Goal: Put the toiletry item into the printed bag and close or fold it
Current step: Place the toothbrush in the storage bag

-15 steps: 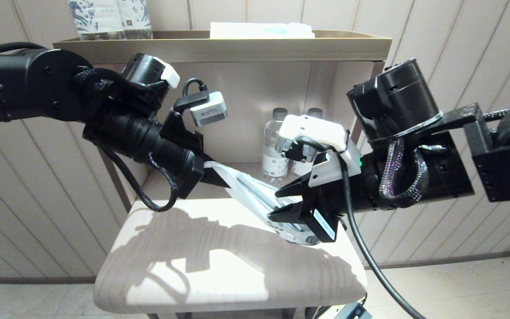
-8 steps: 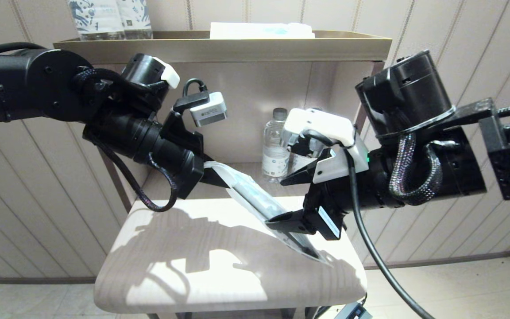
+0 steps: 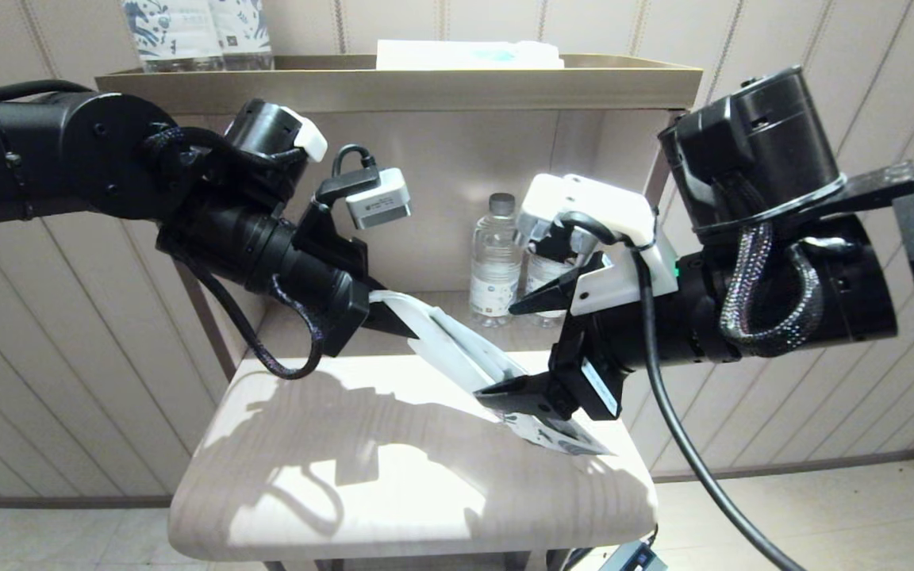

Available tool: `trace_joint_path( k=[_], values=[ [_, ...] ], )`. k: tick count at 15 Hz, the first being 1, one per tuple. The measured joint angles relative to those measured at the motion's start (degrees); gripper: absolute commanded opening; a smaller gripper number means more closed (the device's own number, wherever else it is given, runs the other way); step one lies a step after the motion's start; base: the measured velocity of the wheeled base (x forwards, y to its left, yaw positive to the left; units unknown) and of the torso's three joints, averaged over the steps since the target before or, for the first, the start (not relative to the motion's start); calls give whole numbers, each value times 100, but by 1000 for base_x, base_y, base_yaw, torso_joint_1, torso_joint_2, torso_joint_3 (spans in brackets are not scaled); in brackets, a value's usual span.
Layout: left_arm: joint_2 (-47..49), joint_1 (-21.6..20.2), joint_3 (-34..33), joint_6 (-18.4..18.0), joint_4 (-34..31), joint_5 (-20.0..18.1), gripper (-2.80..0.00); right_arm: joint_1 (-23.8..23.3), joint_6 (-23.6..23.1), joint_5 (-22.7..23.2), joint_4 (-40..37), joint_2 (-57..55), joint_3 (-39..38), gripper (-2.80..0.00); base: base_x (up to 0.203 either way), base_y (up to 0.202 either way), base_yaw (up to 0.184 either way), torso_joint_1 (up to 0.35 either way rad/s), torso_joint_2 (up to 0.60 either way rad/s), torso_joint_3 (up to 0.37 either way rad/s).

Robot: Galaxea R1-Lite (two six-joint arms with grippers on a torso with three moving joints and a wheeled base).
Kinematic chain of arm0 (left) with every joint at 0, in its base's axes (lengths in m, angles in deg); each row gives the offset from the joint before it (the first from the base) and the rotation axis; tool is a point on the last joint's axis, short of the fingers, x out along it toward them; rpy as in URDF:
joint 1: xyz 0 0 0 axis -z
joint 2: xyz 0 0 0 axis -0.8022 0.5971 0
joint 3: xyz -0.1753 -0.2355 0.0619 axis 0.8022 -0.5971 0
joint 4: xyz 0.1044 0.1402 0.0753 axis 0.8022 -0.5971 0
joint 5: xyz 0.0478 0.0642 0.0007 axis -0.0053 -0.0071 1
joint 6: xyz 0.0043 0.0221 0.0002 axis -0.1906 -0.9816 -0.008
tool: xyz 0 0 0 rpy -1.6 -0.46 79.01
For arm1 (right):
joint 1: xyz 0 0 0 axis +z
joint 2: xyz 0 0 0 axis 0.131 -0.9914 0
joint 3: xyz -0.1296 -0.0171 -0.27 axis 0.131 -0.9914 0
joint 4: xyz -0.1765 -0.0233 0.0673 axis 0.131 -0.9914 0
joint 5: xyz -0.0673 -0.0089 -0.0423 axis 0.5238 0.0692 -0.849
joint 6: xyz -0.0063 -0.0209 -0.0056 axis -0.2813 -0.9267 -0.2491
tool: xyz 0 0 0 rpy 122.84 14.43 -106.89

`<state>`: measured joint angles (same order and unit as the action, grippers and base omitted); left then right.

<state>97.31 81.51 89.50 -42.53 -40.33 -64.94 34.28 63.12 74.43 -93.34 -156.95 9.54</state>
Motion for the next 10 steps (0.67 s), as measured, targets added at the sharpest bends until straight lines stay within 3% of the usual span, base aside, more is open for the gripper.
trace_joint_path(
  k=[10],
  values=[
    [134, -4, 258, 182, -332, -4, -280, -278, 145, 19, -21, 545, 10, 0, 0, 0, 0, 0, 0, 0]
  ],
)
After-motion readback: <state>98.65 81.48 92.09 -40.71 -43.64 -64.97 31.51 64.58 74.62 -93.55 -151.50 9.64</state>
